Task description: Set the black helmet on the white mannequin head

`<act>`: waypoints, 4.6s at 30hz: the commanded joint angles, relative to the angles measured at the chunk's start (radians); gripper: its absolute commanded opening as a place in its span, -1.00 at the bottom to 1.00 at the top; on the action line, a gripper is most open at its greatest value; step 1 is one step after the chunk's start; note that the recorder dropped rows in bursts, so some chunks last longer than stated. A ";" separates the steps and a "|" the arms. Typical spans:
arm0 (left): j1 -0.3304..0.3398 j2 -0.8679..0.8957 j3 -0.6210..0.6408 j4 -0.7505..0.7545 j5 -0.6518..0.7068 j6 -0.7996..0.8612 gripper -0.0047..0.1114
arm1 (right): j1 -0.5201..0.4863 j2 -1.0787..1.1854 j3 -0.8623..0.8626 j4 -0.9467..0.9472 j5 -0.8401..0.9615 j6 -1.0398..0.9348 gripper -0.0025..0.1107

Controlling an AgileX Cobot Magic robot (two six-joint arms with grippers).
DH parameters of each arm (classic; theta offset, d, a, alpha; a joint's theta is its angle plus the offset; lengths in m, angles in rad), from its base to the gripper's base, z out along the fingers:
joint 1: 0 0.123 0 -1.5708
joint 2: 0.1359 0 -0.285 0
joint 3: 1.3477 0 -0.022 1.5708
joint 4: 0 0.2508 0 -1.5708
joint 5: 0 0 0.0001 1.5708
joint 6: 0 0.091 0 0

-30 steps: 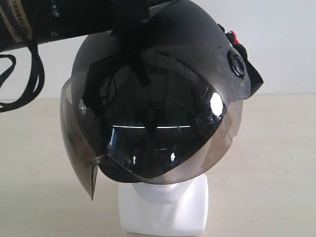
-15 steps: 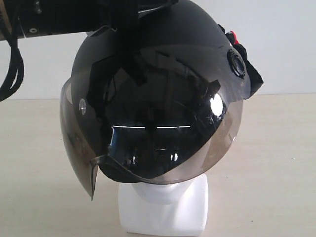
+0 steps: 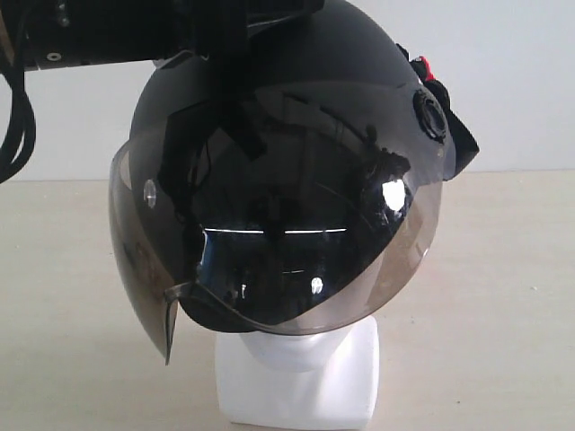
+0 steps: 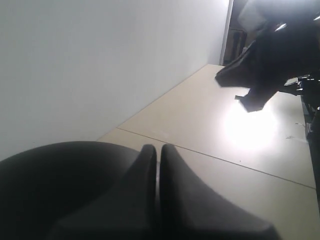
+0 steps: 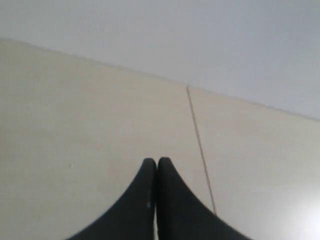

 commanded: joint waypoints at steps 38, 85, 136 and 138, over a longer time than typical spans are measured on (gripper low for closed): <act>-0.001 -0.003 0.004 0.017 0.011 -0.009 -0.84 | -0.350 0.206 -0.108 1.421 0.056 -0.831 -0.15; -0.021 -0.008 0.004 0.147 -0.142 -0.129 -0.84 | -0.269 0.293 0.126 1.082 -0.165 -0.682 -0.96; 0.109 0.059 -0.129 0.203 -0.051 -0.168 -0.84 | -0.113 0.014 -0.133 1.578 -0.076 -1.020 -0.96; 0.125 0.083 -0.149 0.222 -0.086 -0.168 -0.84 | -0.046 0.025 -0.133 1.535 -0.127 -0.987 -0.96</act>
